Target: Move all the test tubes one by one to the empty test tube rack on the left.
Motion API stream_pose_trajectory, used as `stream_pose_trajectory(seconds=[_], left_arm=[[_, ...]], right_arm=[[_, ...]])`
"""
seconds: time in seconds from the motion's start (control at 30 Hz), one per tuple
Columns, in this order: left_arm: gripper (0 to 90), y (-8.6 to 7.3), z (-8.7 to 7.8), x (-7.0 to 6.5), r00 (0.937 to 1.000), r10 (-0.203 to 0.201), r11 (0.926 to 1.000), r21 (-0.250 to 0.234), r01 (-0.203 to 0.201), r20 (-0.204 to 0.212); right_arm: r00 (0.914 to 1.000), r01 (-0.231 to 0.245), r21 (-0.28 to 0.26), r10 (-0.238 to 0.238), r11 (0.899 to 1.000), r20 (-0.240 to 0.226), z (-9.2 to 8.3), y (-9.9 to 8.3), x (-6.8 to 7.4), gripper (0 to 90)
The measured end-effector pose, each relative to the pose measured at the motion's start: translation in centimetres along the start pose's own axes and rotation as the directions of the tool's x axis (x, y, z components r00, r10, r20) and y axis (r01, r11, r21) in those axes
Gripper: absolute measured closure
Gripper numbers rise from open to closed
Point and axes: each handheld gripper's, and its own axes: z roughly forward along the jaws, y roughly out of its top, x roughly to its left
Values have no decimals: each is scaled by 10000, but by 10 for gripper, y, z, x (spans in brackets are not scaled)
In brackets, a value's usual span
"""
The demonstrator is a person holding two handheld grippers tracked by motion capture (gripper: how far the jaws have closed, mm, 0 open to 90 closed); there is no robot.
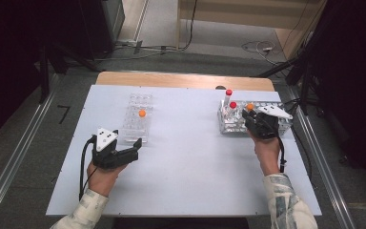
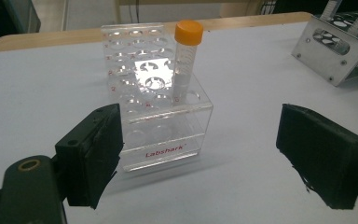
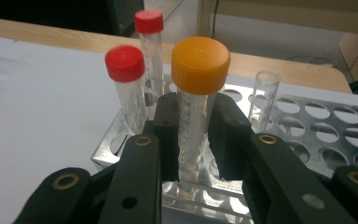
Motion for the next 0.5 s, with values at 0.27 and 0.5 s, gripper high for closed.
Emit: stream_pose_trajectory(seconds=[0.27, 0.5], left_arm=[[149, 0, 1, -1, 10000, 31, 10000, 44, -31, 5], [149, -1, 1, -1, 10000, 44, 10000, 48, -44, -3]], right_arm=[[9999, 85, -449, -80, 9990, 105, -15, 13, 0, 718], [10000, 48, -534, -48, 9986, 9, -24, 15, 0, 719]])
